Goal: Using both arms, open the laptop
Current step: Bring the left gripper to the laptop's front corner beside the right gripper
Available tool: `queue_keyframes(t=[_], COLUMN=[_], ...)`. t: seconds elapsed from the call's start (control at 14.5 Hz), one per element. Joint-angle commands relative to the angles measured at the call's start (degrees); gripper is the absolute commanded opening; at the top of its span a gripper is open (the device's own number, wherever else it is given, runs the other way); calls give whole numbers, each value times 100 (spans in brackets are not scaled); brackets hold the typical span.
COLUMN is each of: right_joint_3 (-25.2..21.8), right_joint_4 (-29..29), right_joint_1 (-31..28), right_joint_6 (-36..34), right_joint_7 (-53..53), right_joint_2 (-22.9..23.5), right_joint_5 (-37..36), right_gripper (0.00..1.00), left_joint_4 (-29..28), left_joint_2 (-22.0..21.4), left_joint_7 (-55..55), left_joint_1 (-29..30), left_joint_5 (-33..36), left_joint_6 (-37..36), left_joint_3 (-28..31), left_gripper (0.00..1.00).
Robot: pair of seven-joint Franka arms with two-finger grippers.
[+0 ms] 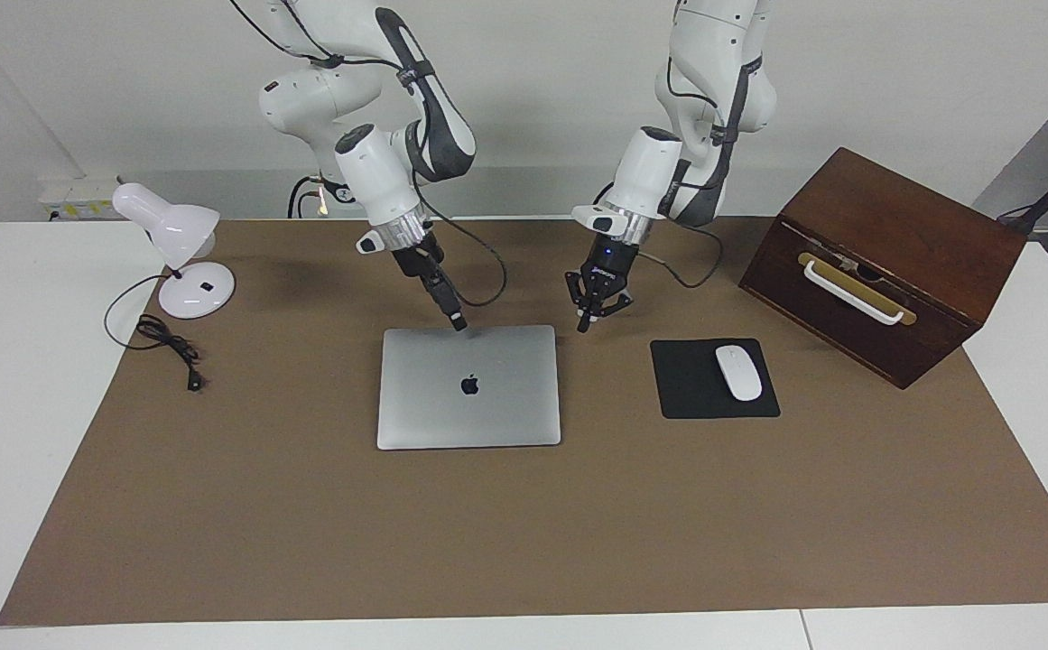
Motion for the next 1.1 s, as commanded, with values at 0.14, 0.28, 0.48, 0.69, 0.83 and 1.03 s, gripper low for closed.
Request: queue_keyframes(t=[0.14, 0.28, 0.48, 0.69, 0.83, 1.03], right_joint_3=[3, 3, 12, 3, 3, 3], right_joint_4=[100, 162, 259, 390, 478, 531], right_joint_1=[-35, -44, -44, -44, -70, -53], right_joint_6=[184, 184, 429, 474, 474, 578], right_joint_7=[-374, -383, -453, -471, -541, -541], right_joint_2=[207, 242, 391, 541, 568, 603], right_joint_5=[221, 264, 326, 335, 335, 344], right_gripper=[100, 100, 100, 100, 100, 100], left_joint_4=[30, 170, 390, 592, 663, 707], left_joint_2=[525, 647, 876, 1069, 1158, 1184], left_joint_7=[62, 71, 71, 80, 80, 88], left_joint_1=[-272, -333, -360, -386, -386, -395], left_joint_5=[-87, -87, -78, -78, -78, -78], left_joint_6=[587, 595, 595, 604, 604, 604], left_joint_3=[99, 90, 90, 99, 99, 99], left_gripper=[0, 0, 0, 0, 0, 0])
